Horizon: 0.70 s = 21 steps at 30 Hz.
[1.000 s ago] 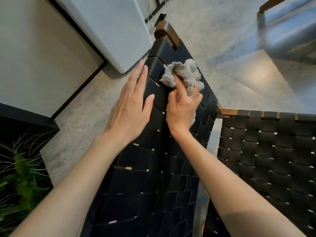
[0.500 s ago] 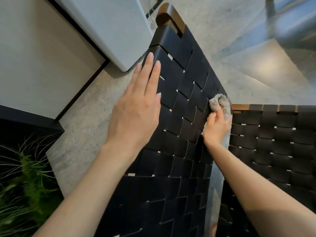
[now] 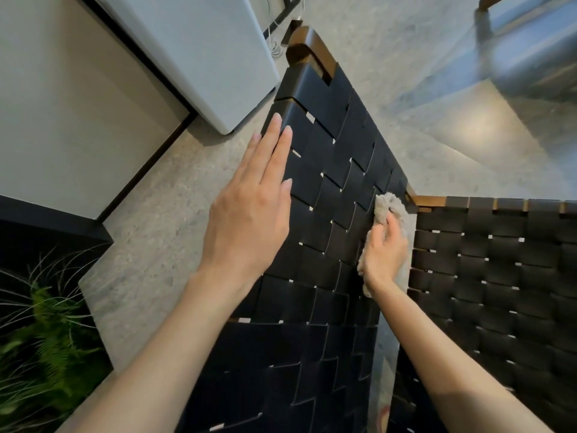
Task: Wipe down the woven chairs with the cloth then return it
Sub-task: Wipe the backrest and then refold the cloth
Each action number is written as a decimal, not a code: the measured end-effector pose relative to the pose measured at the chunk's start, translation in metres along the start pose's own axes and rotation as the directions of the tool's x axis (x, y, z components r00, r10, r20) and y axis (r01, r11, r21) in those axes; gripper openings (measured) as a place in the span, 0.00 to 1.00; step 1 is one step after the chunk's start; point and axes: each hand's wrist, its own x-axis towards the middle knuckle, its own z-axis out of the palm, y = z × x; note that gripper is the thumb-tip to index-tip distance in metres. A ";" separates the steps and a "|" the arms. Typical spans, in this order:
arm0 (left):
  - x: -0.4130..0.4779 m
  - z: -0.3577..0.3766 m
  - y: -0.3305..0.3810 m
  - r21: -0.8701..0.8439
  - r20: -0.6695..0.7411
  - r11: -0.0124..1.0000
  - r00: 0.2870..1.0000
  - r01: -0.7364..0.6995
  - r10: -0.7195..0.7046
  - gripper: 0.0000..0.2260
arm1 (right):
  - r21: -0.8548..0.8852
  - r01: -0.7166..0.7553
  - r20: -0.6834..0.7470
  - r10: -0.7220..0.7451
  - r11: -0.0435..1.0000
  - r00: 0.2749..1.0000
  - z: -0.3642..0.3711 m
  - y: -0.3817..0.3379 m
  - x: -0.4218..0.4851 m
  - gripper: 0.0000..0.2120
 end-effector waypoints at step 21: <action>0.000 0.001 0.001 0.043 0.006 0.999 1.000 -0.009 0.008 0.24 | -0.016 0.171 -0.060 -0.172 0.985 0.983 0.024 -0.076 0.058 0.18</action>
